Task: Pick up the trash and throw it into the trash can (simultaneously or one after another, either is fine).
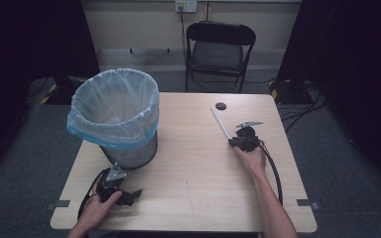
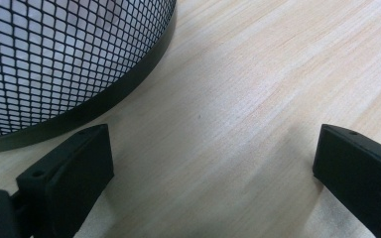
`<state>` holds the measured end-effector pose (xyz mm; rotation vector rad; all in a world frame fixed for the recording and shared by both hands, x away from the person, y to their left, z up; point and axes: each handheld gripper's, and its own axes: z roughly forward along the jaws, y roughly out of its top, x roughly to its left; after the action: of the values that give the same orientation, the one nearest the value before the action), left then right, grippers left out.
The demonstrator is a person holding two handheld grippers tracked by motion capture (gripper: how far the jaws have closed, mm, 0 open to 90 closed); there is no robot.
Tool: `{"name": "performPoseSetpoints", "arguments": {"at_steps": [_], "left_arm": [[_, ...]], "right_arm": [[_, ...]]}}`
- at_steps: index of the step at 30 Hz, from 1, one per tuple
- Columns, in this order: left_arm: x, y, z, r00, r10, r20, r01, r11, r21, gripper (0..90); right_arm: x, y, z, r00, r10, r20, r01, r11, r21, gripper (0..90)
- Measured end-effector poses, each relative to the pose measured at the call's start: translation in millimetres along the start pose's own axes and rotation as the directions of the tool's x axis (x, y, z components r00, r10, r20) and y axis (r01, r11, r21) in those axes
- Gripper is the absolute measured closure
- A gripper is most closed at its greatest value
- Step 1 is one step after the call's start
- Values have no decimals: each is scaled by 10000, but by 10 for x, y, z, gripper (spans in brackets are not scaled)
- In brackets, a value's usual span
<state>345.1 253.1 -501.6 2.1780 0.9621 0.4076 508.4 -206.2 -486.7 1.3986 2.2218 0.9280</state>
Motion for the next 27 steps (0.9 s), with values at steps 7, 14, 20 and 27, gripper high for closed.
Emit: {"name": "performPoseSetpoints", "arguments": {"at_steps": [7, 14, 20, 27], "left_arm": [[-1, -1, 2, 10000, -6, -30, 6, 10000, -18, 17], [-1, -1, 2, 10000, -7, -23, 7, 10000, -27, 17], [0, 0, 1, 10000, -1, 6, 1, 10000, -10, 17], [-1, -1, 2, 10000, -8, -22, 8, 10000, -28, 17]], "right_arm": [[58, 71, 11, 9987, -404, 320, 386, 9978, 532, 804], [71, 87, 11, 9991, -265, 345, 242, 9976, 647, 818], [50, 109, 16, 9995, -275, 178, 261, 9968, 757, 824], [27, 78, 17, 9994, 144, -326, -129, 9989, 456, 825]]}}
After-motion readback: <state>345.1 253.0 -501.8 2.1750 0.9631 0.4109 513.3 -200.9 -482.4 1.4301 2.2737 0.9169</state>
